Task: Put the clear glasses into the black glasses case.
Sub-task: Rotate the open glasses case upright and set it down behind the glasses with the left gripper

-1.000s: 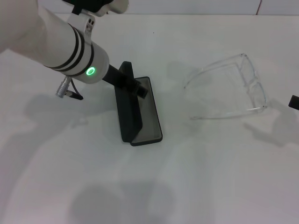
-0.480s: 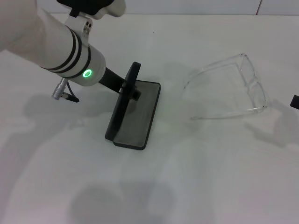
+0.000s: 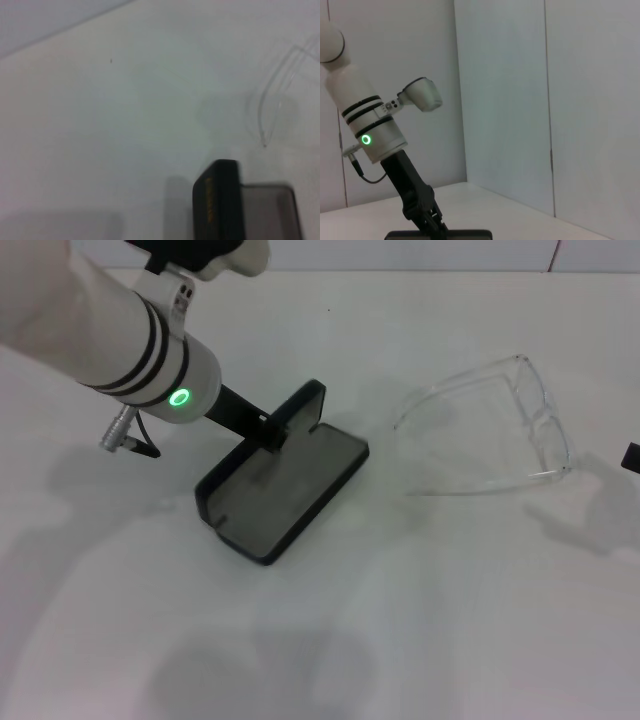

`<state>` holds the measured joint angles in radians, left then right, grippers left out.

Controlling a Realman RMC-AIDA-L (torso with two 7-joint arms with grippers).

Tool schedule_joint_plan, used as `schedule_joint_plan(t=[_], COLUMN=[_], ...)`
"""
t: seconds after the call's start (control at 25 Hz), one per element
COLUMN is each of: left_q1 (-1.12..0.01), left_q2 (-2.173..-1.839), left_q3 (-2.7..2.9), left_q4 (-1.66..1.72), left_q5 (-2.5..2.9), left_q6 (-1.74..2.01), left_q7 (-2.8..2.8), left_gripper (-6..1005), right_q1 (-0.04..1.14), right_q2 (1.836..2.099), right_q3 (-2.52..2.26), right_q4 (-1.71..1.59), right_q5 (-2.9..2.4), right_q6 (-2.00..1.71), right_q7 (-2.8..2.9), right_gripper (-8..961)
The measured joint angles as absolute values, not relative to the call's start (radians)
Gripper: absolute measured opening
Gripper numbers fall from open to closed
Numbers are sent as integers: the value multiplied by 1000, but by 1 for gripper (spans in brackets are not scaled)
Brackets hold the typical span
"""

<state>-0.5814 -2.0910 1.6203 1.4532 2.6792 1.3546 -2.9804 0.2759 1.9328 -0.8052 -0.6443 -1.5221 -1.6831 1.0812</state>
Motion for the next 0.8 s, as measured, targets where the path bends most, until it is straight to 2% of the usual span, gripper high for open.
schedule_joint_plan(t=[0.32, 0.8], left_q1=[-539, -484], left_q2=[-2091, -2093], left_q3=[1603, 1602], left_q4=[1528, 1603], left_q5=[2611, 2533], left_q6=[1359, 1340], left_q7=[-2872, -2320], left_gripper=[207, 208], right_q1=[276, 257], right_q2=[1931, 1928], right_q3=[-744, -595], right_q4=[-595, -500], right_q5=[-1516, -1515], right_q6=[-1725, -1801], right_q7=[1035, 946], right_gripper=[822, 816])
